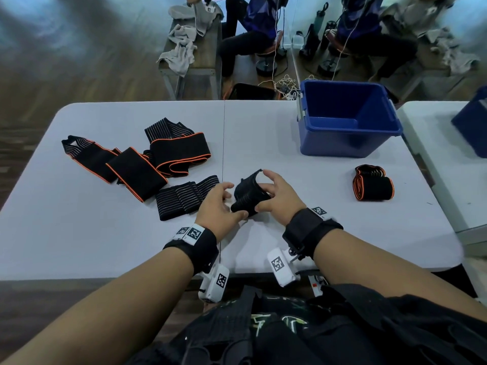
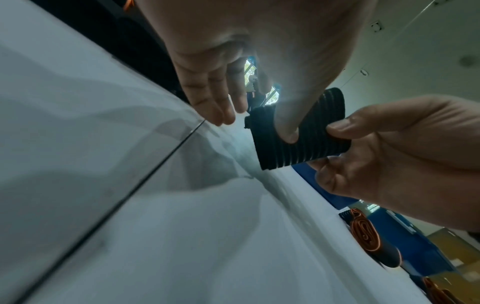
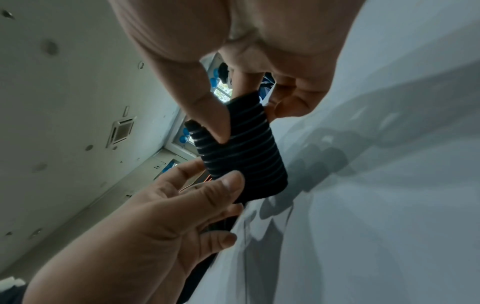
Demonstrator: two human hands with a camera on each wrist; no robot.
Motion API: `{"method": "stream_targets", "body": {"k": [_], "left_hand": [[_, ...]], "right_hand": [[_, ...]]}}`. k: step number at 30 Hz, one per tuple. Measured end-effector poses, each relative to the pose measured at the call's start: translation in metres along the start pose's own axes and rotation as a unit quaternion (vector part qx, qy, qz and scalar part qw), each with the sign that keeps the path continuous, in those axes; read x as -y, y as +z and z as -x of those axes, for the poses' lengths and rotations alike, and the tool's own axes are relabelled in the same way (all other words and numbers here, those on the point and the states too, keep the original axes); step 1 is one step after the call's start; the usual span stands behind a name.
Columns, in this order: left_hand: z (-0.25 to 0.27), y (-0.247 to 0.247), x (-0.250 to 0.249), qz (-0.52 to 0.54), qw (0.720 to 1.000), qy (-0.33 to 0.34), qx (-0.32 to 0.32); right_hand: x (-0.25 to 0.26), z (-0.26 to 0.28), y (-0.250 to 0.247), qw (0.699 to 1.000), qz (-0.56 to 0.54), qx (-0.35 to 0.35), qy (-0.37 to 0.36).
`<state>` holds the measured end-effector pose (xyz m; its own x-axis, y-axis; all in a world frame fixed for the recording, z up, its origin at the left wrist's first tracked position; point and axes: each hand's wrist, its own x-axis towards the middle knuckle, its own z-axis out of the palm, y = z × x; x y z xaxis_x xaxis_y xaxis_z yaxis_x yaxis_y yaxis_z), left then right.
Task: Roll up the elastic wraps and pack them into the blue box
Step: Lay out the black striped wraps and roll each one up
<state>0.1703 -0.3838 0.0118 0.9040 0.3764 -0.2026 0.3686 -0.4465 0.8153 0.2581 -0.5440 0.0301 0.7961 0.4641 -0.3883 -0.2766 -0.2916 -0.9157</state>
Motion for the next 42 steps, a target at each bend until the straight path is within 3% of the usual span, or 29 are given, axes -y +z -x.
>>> {"method": "stream_targets", "body": {"k": [9,14,21,25,30,33,42], "left_hand": [[0.005,0.003,-0.013,-0.028,0.995,0.081,0.044],[0.007,0.014,-0.024,-0.053,0.991,0.081,0.091],[-0.003,0.038,-0.039,0.01,0.985,0.019,0.168],[-0.007,0.055,-0.038,0.026,0.983,-0.042,0.174],[-0.008,0.073,-0.037,-0.005,0.99,-0.065,0.127],[-0.006,0.078,-0.043,-0.006,0.991,-0.081,0.104],[-0.021,0.107,-0.066,0.047,0.99,-0.091,0.092]], "right_hand": [[0.003,0.019,-0.01,0.996,0.057,-0.012,-0.072],[-0.006,0.03,-0.02,0.99,0.088,-0.072,-0.088],[-0.025,0.044,-0.053,0.992,0.106,-0.063,-0.028],[-0.043,0.053,-0.066,0.992,0.066,-0.101,0.048],[-0.058,0.057,-0.074,0.973,0.186,-0.107,0.086],[-0.056,0.055,-0.078,0.953,0.23,-0.168,0.103],[-0.054,0.057,-0.106,0.945,0.138,-0.288,0.066]]}}
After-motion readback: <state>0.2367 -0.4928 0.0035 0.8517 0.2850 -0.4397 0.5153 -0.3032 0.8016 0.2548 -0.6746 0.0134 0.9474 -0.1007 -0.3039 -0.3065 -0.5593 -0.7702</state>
